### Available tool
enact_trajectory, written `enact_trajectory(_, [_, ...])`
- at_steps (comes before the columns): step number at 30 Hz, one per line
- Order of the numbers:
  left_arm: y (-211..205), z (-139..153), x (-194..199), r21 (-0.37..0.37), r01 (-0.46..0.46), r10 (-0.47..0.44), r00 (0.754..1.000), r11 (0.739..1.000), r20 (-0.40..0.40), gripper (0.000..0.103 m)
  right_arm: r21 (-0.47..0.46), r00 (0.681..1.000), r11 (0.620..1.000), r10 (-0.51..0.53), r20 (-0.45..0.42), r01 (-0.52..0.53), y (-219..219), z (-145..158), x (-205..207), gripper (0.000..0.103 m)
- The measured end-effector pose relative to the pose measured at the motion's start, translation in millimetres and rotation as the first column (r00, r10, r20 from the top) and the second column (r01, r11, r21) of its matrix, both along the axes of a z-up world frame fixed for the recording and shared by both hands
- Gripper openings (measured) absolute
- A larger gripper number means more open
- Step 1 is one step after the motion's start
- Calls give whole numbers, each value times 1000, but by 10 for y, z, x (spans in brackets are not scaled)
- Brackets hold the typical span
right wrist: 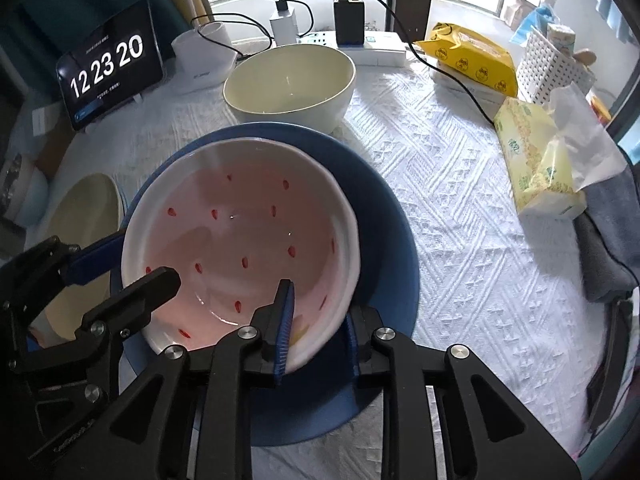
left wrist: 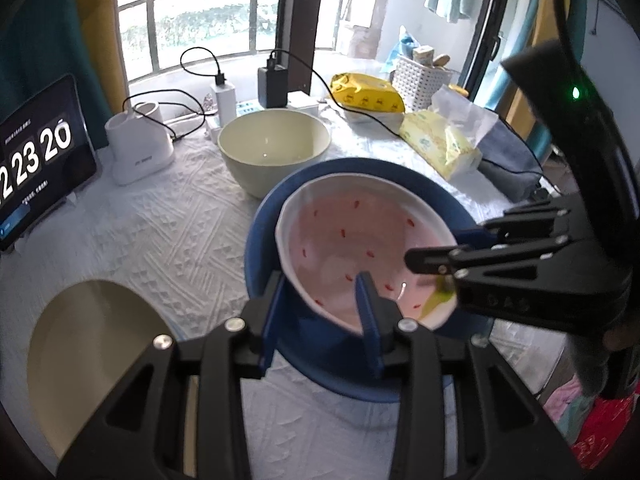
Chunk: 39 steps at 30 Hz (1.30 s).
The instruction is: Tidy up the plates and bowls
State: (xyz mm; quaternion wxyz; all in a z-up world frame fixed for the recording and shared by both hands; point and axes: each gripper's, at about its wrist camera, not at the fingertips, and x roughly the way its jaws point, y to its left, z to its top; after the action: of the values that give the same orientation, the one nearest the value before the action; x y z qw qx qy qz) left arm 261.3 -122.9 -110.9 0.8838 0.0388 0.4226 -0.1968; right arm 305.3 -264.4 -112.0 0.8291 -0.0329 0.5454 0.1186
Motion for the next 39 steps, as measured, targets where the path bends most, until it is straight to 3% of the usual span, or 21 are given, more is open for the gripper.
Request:
enact_trajectory(7, [-155,-20,-34,97,31,-35,999,995,41,48,6,1000,1000,-3,-3,3,-37,7,-47,23])
enact_trajectory(16, [-220,-1,-32,102,78,-81,996,992,35,50,39,1000,999,-18,13,17,-103,78,-84,23])
enact_trajectory(21, [-397,34,-148,159,137,-151,986,978,74,50,53,998,999,-16,66,13,-145,239,-141,24])
enact_trajectory(27, [-315,57,-92,112,120,-126,991,986,50,50,54,997,998,-37,70,34,-229,244,-132,24])
enact_trajectory(34, [-37,157,110,-9,48,-48,999,999,13,50,82,995,995,-65,79,58,-294,249,-59,24])
enact_trajectory(39, [90,195,227,-45,-3,3,1000,999,3,50,108,993,993,-67,93,57,-286,280,7,24])
